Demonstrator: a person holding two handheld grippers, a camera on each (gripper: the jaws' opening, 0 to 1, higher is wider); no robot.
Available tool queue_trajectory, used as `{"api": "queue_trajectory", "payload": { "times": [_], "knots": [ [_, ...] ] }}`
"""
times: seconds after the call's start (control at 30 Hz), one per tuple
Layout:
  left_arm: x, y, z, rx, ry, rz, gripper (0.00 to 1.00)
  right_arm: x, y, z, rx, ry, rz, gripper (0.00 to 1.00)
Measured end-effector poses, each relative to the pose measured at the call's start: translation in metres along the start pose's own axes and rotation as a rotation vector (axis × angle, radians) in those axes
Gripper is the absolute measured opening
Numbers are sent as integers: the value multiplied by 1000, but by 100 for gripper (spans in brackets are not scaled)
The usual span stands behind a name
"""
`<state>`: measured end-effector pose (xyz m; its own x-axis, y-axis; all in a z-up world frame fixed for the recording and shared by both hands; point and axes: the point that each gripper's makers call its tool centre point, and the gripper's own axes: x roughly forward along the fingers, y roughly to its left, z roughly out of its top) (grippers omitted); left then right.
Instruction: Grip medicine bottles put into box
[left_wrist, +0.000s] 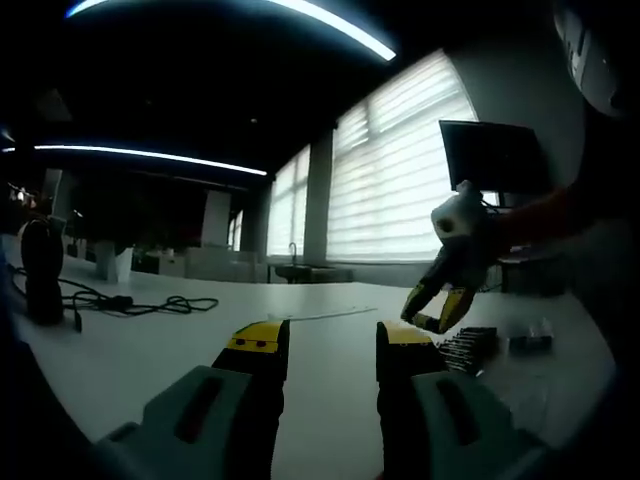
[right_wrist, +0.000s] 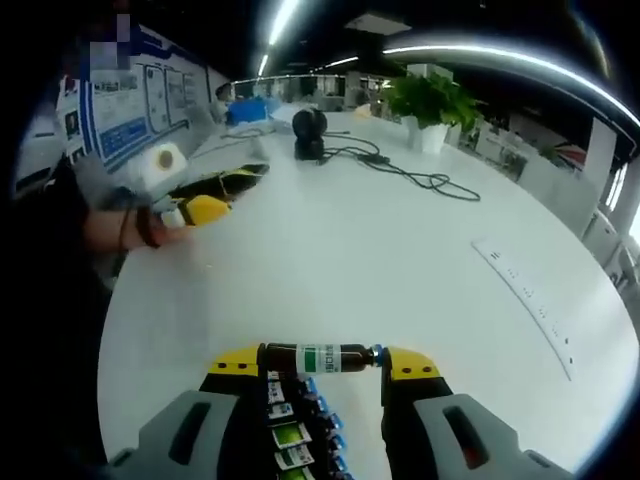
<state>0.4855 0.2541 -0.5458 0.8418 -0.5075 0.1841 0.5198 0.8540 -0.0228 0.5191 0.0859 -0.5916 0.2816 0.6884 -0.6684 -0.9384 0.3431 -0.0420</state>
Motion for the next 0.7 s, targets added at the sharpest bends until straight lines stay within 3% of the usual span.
{"api": "queue_trajectory", "payload": {
  "times": [0.1,0.4,0.57,0.63,0.7],
  "knots": [
    [-1,2,-1,13,6,6,27,-17,15,1,-1,-38,49,40],
    [-3,4,-3,76,33,31,27,-67,26,-34,-5,-27,45,40],
    [-6,16,-4,94,44,52,27,-82,34,-49,-17,-38,45,40],
    [1,8,-15,98,49,61,27,-86,39,-56,-24,-35,50,40],
    [-1,9,-15,92,50,71,27,-90,44,-61,-30,-36,62,40]
  ]
}}
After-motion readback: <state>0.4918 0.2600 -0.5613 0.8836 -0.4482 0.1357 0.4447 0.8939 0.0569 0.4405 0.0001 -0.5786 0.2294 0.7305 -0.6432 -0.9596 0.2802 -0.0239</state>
